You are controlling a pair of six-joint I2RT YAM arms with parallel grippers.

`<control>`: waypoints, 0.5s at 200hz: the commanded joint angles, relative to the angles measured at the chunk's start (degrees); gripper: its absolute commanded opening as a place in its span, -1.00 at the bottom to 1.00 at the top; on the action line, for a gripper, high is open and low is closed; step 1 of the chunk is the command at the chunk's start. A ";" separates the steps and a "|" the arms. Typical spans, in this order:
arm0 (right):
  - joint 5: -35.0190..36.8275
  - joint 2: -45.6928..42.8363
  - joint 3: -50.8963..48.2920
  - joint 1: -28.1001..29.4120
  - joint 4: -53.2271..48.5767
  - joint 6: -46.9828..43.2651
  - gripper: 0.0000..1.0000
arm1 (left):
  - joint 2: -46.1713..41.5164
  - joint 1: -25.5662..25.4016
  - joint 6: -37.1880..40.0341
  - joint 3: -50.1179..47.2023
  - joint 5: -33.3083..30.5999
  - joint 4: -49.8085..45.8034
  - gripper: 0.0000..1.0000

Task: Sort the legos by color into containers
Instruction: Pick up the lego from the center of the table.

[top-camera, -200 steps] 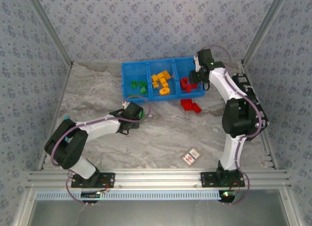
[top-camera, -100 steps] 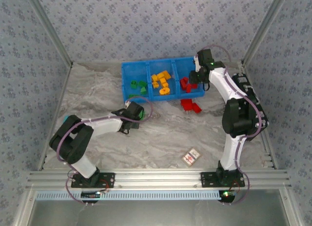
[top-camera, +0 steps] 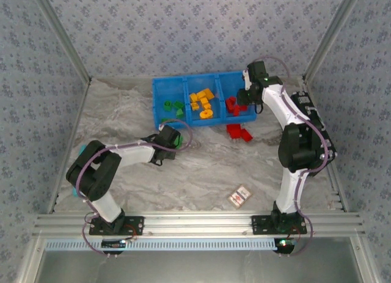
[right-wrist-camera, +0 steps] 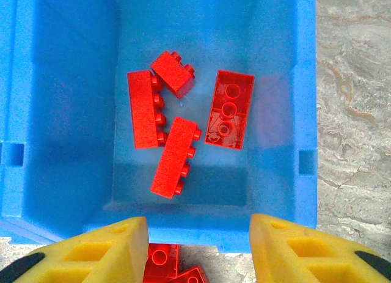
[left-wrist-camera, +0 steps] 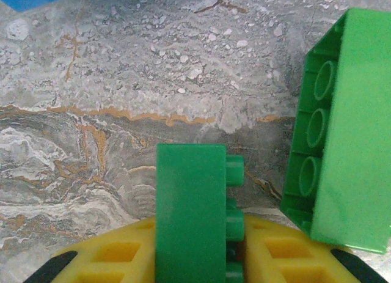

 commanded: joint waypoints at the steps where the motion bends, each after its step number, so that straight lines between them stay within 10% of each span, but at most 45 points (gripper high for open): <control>1: 0.39 -1.65 2.18 0.19 -1.75 -1.03 -0.02 | 1.82 0.72 0.38 0.90 0.46 1.47 -0.38; 100: 0.06 -2.26 2.92 1.74 -2.06 -1.27 0.00 | -7.05 0.63 0.78 -0.85 -2.45 -1.98 -0.44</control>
